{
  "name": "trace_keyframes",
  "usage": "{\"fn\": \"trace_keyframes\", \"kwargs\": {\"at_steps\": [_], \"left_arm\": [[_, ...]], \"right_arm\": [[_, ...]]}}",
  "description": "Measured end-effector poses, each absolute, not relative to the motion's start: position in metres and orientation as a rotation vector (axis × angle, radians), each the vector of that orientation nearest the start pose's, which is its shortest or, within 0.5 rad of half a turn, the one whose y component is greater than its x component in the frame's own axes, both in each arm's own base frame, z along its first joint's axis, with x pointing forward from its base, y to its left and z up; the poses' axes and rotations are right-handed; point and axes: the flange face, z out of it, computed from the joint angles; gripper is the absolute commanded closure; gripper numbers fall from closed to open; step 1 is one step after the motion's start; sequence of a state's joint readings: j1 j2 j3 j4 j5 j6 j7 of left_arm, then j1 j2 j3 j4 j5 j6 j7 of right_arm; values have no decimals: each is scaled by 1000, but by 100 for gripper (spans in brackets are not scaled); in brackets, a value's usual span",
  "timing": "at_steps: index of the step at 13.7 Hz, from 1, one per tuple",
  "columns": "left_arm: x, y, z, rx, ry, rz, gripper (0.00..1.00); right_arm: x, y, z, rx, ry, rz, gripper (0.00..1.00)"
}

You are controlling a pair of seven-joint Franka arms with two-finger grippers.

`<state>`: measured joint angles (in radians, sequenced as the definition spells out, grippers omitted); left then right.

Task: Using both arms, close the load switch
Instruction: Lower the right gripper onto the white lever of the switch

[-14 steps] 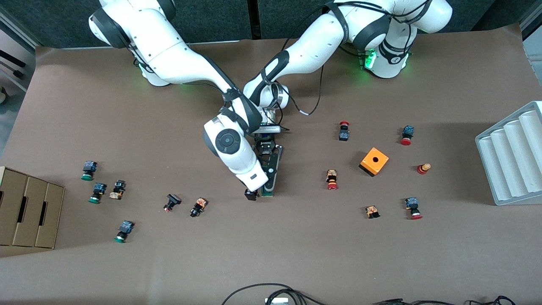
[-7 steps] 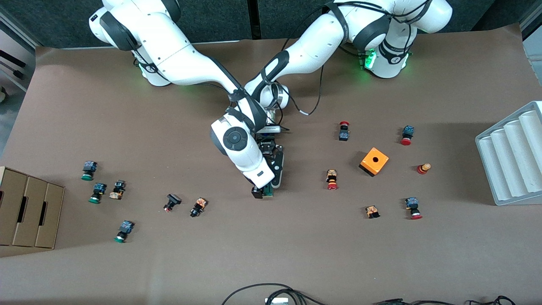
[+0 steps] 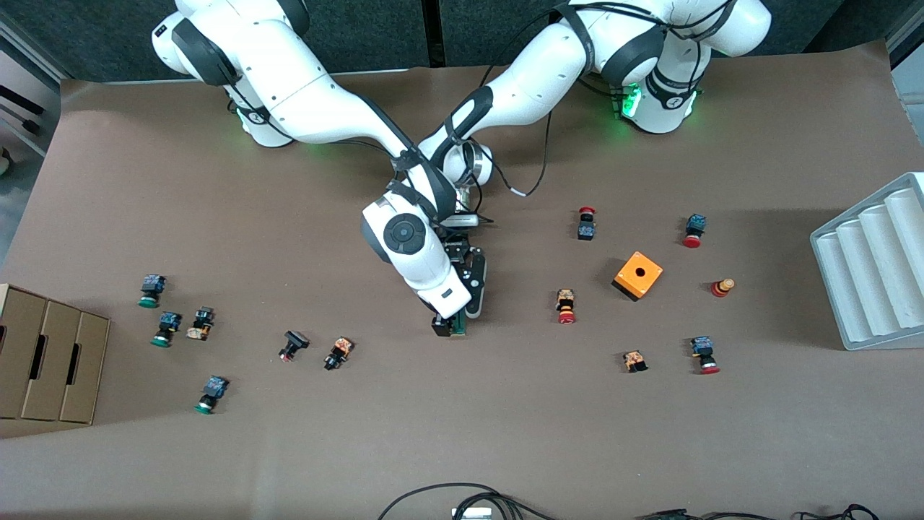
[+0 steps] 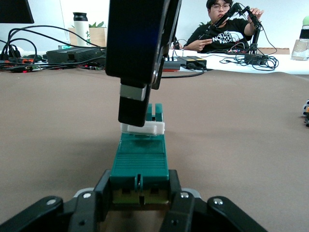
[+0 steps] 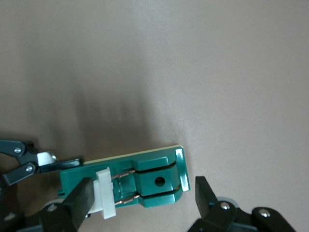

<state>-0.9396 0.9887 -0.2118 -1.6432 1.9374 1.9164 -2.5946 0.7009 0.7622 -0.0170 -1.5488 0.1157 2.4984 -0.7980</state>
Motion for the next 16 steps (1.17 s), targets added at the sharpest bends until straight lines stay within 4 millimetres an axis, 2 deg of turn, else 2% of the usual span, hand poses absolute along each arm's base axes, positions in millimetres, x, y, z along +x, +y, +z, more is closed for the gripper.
{"fn": "trace_keyframes", "kwargs": {"at_steps": [9, 16], "left_arm": [[335, -559, 51, -2517, -47, -1891, 58], [335, -559, 51, -2517, -47, -1892, 58]], "right_arm": [[552, 454, 232, -2345, -1985, -273, 6], [548, 446, 223, -2356, -1982, -237, 6]]}}
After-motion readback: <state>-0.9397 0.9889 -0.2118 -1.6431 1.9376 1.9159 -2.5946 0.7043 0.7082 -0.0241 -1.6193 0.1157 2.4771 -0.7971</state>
